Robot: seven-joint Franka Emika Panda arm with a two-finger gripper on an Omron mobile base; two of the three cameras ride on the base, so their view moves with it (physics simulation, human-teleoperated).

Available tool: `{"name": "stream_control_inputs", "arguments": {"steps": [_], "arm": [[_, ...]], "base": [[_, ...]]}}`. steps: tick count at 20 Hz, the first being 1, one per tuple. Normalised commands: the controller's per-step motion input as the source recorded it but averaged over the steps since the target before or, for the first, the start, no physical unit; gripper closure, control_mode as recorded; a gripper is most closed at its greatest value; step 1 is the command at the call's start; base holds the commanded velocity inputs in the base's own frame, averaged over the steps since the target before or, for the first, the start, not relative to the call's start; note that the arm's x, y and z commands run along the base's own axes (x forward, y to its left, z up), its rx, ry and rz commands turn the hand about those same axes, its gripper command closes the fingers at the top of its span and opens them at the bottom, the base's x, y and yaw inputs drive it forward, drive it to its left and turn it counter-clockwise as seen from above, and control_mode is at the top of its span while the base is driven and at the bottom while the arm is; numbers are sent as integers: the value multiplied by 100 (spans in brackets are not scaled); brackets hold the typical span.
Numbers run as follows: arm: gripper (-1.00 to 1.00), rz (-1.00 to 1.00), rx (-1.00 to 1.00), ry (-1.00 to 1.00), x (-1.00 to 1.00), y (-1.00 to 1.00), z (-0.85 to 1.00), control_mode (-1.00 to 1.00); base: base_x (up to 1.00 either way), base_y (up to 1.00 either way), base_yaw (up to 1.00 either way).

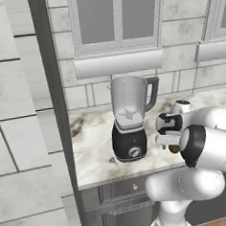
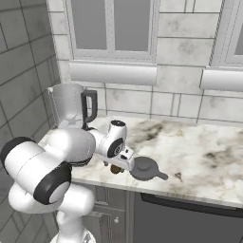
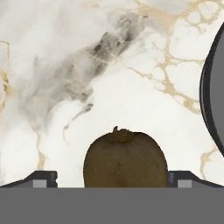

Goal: Open the blender lid, put the kiwi in the blender, close the lid, and start the blender.

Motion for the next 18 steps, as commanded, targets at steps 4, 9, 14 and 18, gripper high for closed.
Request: {"name": "stream_control_inputs", "arguments": {"steps": [4,9,14,18], "arm": [[100,0,-4,0,-1,18,-29,-100],[100,0,0,-7,-17,7,18,-100],[100,1,0,-21,-43,0,96,-100],[100,0,0,-16,-33,2,100,-100]], "base": [[0,0,0],[0,0,0],[0,0,0],[0,0,0]]}}
